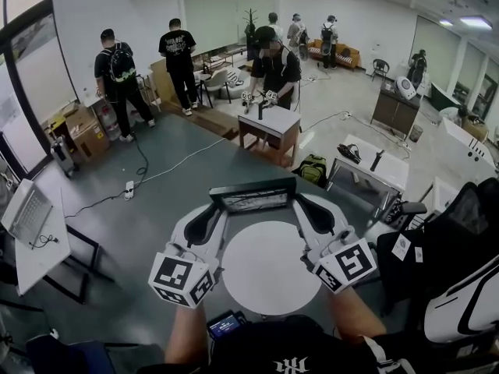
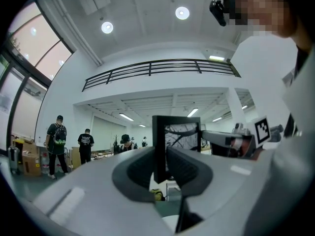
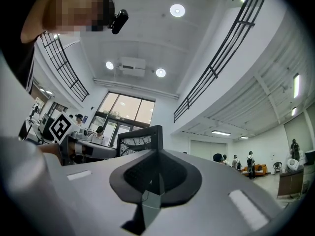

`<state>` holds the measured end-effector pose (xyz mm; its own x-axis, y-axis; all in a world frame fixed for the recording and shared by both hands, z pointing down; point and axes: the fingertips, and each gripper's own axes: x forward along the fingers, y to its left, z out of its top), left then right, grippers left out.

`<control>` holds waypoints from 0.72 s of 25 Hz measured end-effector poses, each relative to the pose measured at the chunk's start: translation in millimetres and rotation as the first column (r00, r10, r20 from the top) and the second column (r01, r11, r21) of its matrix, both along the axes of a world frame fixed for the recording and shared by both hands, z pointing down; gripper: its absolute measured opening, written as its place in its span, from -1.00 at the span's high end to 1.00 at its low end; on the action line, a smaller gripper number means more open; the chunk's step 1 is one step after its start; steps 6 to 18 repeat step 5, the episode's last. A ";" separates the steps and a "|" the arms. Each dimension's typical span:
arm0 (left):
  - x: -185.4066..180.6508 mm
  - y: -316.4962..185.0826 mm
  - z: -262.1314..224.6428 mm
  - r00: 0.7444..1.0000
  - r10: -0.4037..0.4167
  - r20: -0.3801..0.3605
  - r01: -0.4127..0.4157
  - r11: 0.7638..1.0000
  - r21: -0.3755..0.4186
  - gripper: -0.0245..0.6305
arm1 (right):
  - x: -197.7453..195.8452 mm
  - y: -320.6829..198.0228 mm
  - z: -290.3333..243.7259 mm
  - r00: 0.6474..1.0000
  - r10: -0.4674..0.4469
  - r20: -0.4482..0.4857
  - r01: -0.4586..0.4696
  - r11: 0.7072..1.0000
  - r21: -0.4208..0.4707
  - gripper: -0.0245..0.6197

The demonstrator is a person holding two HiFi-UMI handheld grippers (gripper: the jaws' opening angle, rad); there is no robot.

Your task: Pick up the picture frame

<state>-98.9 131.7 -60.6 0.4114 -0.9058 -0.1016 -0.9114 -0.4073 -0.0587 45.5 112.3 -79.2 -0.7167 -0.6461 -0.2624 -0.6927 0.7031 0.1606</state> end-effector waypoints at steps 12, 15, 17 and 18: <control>2.8 -4.5 -0.4 1.000 -0.004 0.003 0.004 1.000 0.001 0.71 | 2.9 -3.5 -1.4 1.000 -0.010 -0.003 0.010 1.000 0.014 0.90; 2.8 -4.5 -0.4 1.000 -0.004 0.003 0.004 1.000 0.001 0.71 | 2.9 -3.5 -1.4 1.000 -0.010 -0.003 0.010 1.000 0.014 0.90; 2.8 -4.5 -0.4 1.000 -0.004 0.003 0.004 1.000 0.001 0.71 | 2.9 -3.5 -1.4 1.000 -0.010 -0.003 0.010 1.000 0.014 0.90; 2.8 -4.5 -0.4 1.000 -0.004 0.003 0.004 1.000 0.001 0.71 | 2.9 -3.5 -1.4 1.000 -0.010 -0.003 0.010 1.000 0.014 0.90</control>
